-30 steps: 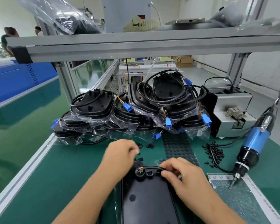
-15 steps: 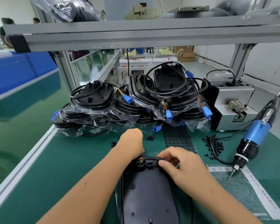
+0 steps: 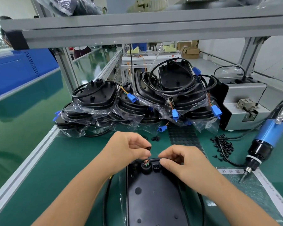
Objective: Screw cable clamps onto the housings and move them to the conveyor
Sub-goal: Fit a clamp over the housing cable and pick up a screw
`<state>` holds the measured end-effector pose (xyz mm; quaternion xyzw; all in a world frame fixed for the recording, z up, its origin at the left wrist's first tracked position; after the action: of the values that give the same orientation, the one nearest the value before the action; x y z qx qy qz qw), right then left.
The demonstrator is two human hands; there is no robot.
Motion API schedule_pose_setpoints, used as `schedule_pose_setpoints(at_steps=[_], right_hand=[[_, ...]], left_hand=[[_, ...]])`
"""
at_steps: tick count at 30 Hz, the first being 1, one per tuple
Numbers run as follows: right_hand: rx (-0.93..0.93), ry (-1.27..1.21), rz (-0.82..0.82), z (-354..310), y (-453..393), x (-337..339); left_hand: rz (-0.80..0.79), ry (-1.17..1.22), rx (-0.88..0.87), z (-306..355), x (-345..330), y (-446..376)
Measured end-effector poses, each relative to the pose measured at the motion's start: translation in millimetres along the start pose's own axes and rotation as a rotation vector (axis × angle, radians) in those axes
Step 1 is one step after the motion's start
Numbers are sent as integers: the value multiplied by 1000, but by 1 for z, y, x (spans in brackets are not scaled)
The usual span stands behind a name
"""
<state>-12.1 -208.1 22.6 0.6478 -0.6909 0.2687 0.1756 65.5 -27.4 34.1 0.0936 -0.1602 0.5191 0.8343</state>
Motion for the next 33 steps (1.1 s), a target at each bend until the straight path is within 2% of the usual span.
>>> schedule_pose_setpoints(at_steps=[5,9,13,22,25,28,30,33], right_hand=[[27,26,28,-4,-3,-2],[45,31,42,-3,-4,-5],[49,48,57,-2,-4,-5],[35,20,71,1,-4,-6],[33,22,95,1,-5,-6],[21,-9,102,3,-4,-6],[14,-18,96,4,-4,-6],[12,-36,85,5,-3,-5]], left_hand=[[-25,-448,-204,15,-4,2],[-131,-753,-368,28,-7,2],[-213,-848,-399,37,-7,0],[-216,-622,-335,29,-3,7],[-215,-355,-230,21,-2,11],[-103,-105,-81,9,-1,11],[-55,-97,11,5,-3,9],[-99,-117,78,5,-7,8]])
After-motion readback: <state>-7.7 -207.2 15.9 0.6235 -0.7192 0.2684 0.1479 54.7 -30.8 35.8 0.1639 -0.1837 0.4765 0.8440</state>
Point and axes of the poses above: each hand's wrist, its own y-axis away from the middle knuckle, its own x-axis out of the back of the hand, z = x × y, the point moved 1 cm from there along -y, towards the middle knuckle, and after that the axes turned 3 degrees about y, right-handed, at the moved point
